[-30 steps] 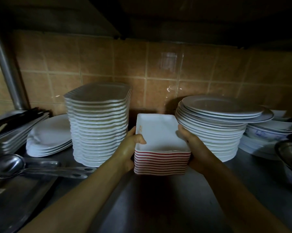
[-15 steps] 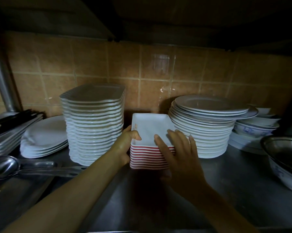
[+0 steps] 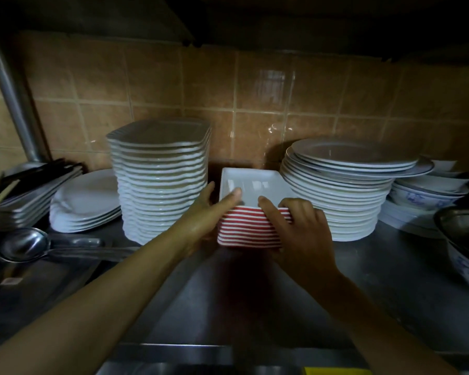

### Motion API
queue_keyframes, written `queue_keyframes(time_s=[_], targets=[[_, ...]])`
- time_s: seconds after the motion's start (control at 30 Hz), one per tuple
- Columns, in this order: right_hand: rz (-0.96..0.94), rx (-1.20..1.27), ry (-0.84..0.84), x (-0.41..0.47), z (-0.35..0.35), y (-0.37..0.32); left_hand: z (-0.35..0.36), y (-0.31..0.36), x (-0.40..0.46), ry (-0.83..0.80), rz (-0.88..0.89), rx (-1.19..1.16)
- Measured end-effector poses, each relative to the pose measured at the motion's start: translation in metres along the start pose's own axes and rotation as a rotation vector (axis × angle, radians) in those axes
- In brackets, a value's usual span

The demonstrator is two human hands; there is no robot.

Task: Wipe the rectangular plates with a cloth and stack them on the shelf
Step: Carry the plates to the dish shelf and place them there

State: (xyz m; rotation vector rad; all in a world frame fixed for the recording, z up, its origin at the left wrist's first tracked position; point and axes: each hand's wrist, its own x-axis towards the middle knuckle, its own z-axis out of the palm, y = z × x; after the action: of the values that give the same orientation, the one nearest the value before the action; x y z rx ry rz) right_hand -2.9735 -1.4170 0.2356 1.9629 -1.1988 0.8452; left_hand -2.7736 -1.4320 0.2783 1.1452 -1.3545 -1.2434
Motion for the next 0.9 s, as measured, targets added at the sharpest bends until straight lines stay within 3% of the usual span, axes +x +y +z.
queue_keyframes(time_s=[0.1,0.17,0.23,0.43,0.9], targets=[[-0.021,0.005,0.003,0.004,-0.001,0.002,-0.001,-0.003,-0.024,0.051,0.476,0.638],[-0.027,0.009,-0.002,0.007,-0.002,0.003,0.005,-0.010,-0.031,0.141,0.598,1.120],[-0.030,0.023,0.001,0.008,0.000,0.003,0.011,-0.021,-0.027,0.233,0.754,1.358],[-0.046,0.043,0.035,0.010,0.011,0.013,0.022,-0.029,-0.004,0.428,1.036,1.342],[-0.027,0.126,-0.001,0.026,0.047,0.029,0.009,-0.033,0.043,0.333,1.031,1.285]])
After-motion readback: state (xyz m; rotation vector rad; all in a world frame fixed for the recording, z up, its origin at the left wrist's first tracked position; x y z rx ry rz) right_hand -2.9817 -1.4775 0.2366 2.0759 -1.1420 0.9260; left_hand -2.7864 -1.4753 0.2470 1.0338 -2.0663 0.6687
